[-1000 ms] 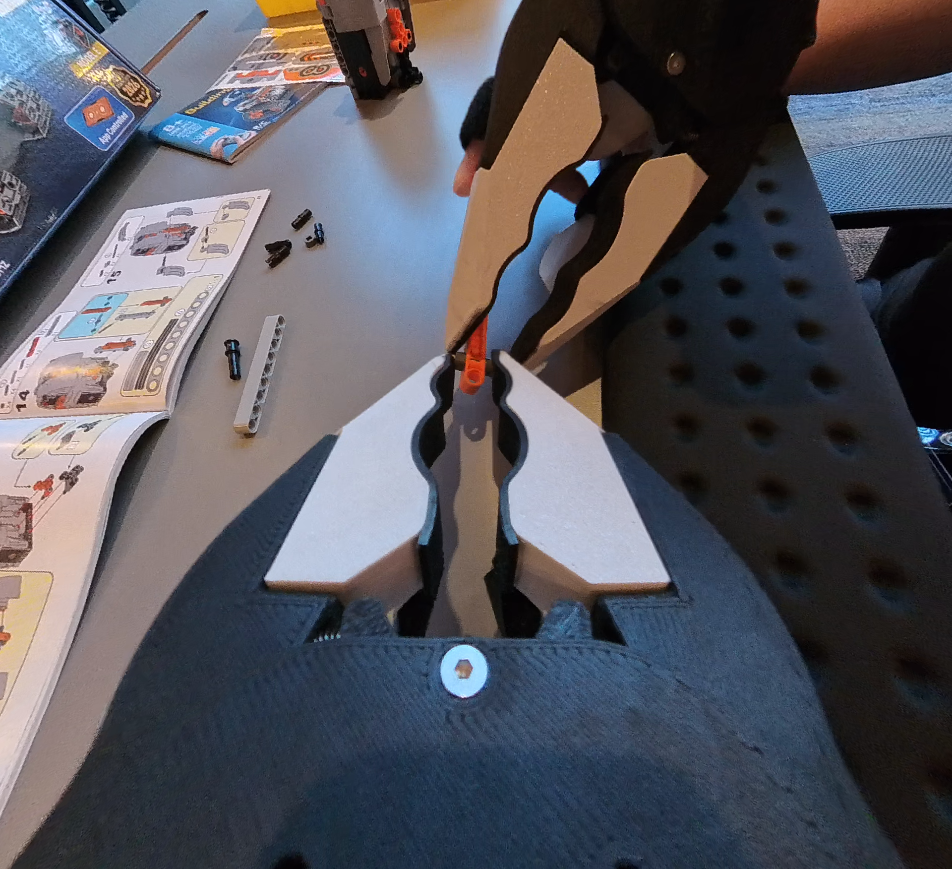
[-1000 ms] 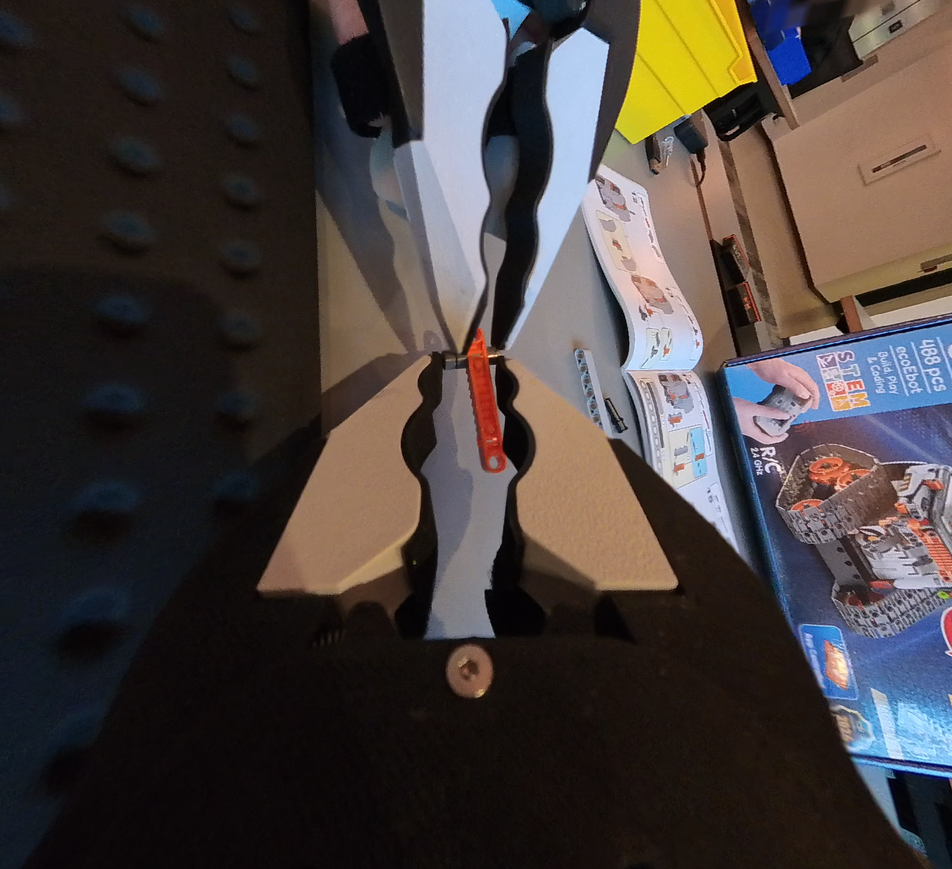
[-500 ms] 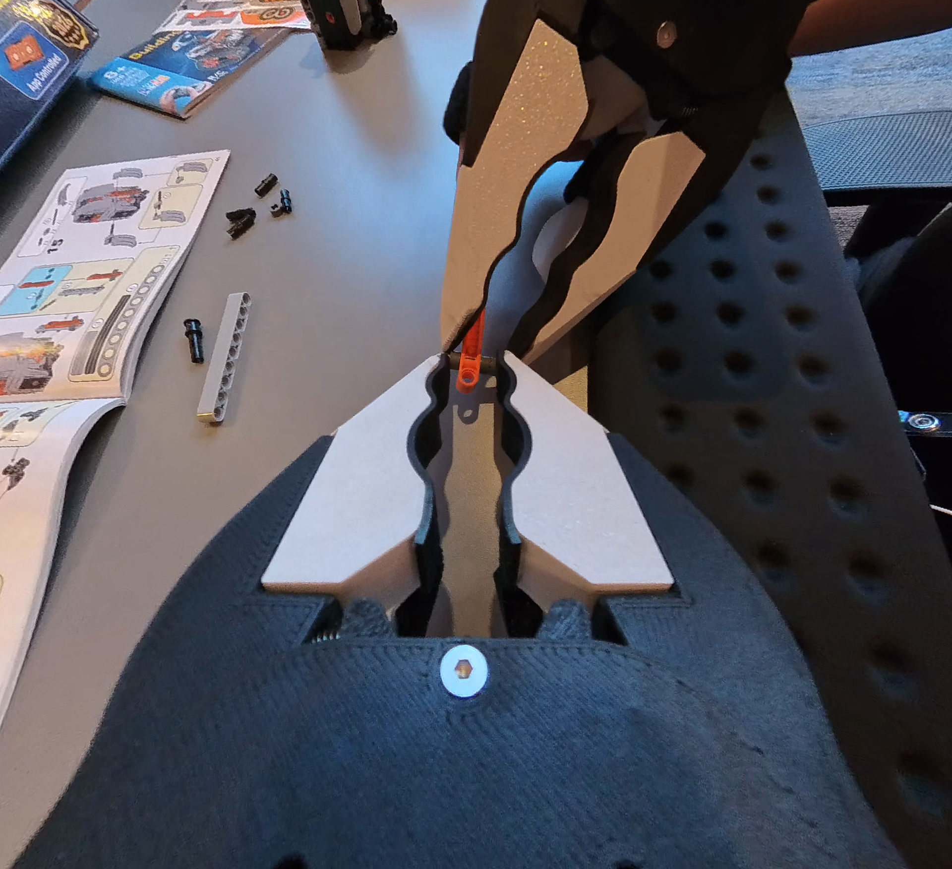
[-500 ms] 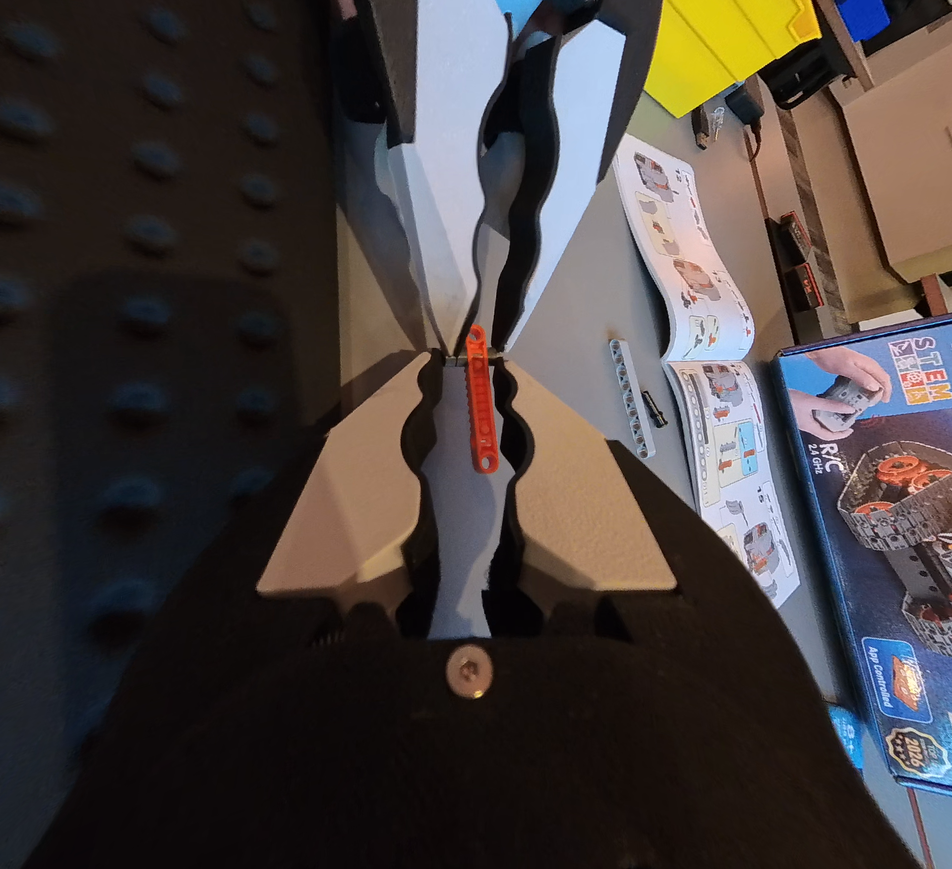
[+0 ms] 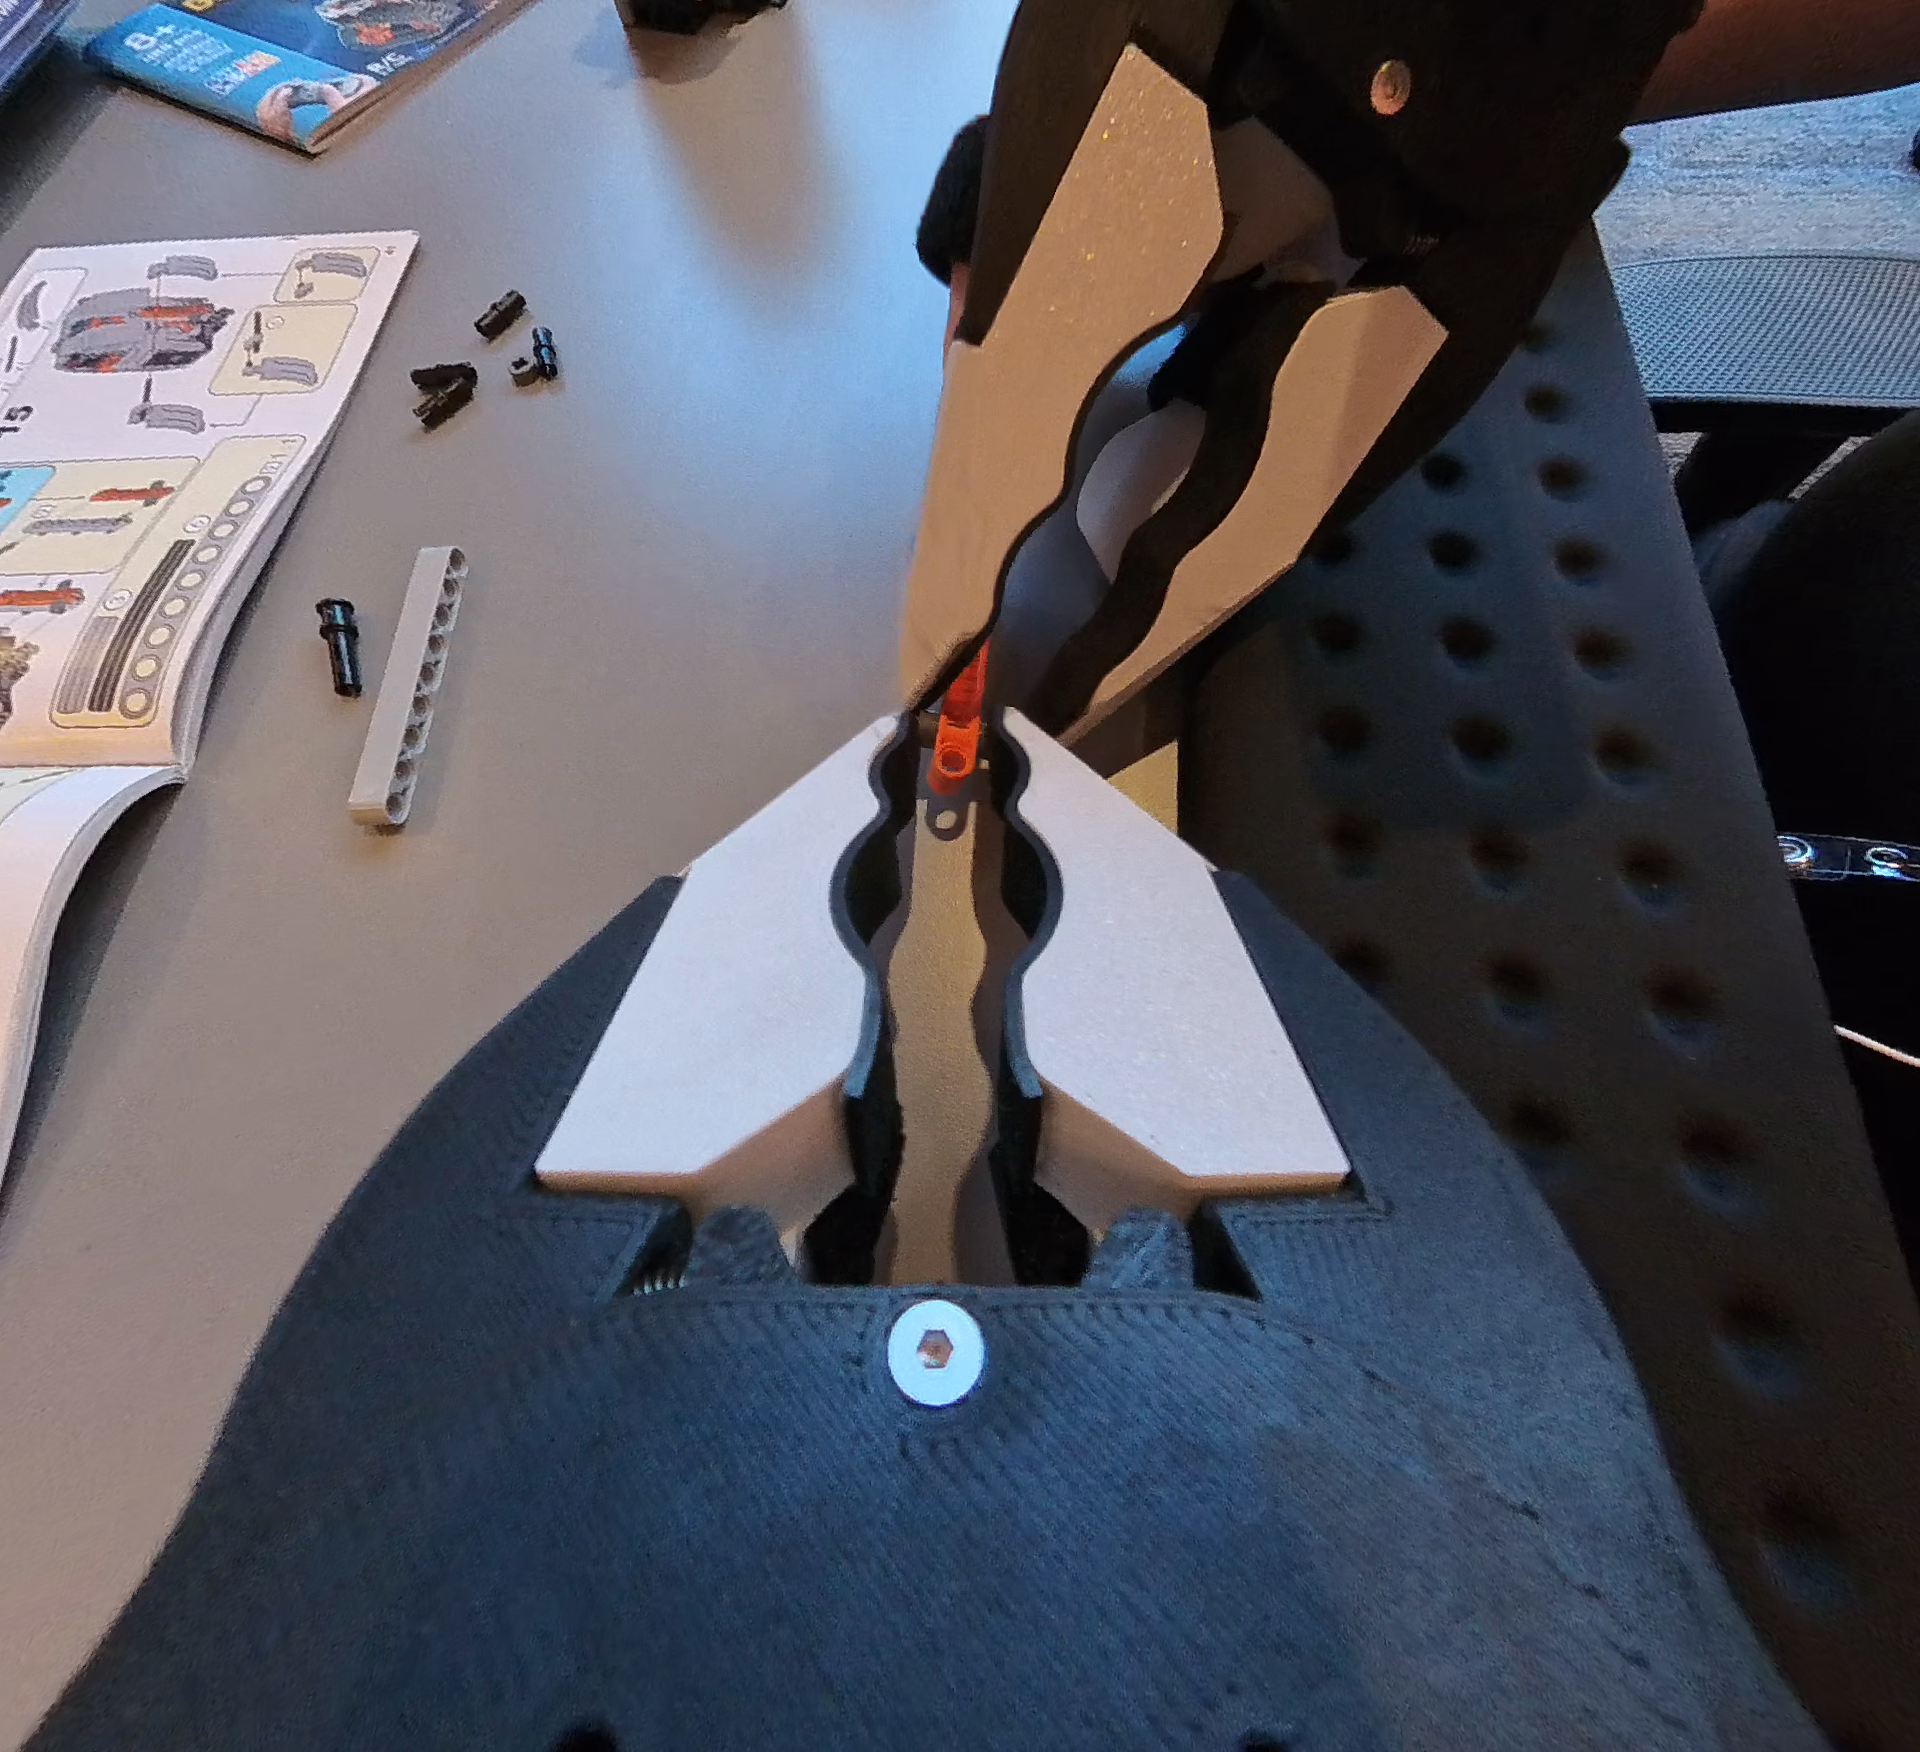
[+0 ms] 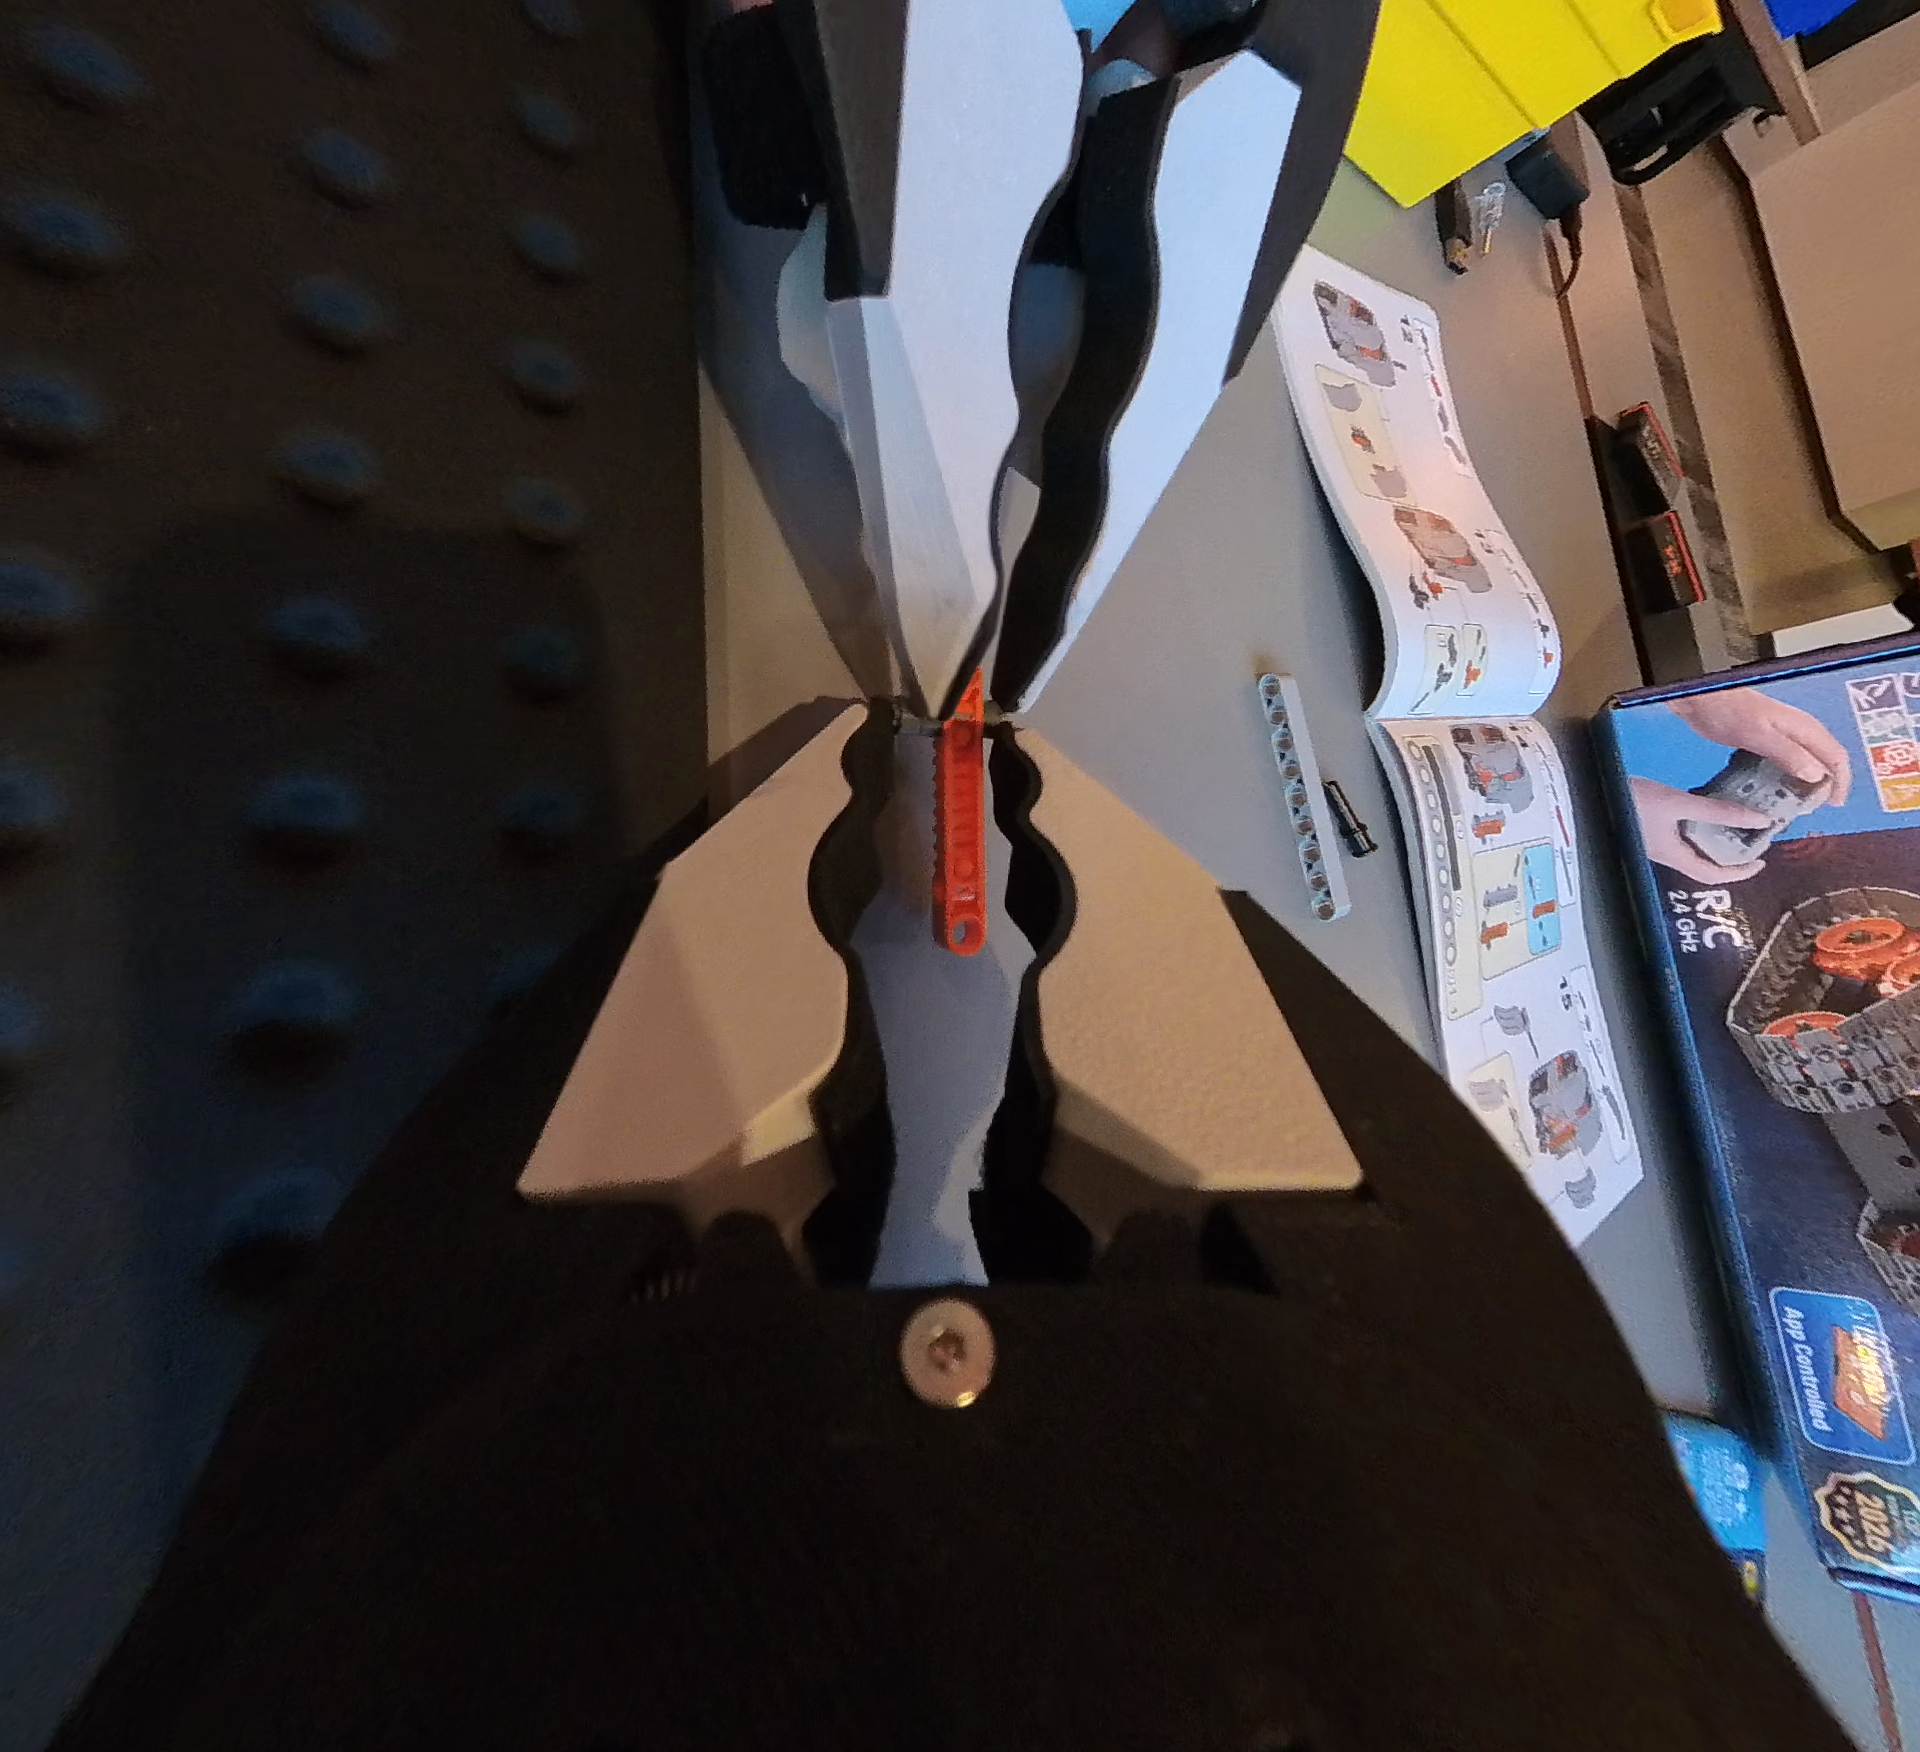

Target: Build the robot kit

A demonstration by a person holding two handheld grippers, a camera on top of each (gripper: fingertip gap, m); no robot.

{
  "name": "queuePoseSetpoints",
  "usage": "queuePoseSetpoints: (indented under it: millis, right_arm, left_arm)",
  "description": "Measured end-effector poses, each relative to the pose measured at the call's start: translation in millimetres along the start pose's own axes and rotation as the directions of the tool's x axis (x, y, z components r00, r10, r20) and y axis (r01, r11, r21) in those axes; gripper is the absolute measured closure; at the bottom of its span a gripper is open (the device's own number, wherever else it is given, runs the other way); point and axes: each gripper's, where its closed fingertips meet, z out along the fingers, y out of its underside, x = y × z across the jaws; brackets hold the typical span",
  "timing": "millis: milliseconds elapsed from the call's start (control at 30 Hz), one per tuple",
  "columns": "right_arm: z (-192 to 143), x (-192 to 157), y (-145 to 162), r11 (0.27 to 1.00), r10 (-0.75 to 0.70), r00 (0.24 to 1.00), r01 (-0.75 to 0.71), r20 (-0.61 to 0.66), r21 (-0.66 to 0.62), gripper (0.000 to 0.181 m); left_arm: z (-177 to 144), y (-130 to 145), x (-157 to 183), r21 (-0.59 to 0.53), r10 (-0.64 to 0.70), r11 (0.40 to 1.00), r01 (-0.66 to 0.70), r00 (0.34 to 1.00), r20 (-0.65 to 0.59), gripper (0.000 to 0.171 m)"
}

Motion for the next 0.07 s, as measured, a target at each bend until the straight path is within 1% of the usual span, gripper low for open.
queuePoseSetpoints:
  millis: [33, 67]
  right_arm:
    - [0.3, -0.5, 0.2, 1.000, 0.003, 1.000, -0.003, 0.005, -0.001, 0.165]
    - [0.7, -1.6, 0.7, 1.000, 0.006, 1.000, -0.006, 0.013, -0.004, 0.165]
  left_arm:
    - [0.3, 0.5, 0.2, -0.004, -0.008, 1.000, 0.008, 1.000, -0.007, 0.163]
    - [0.7, 1.4, 0.5, -0.011, -0.019, 1.000, 0.019, 1.000, -0.016, 0.163]
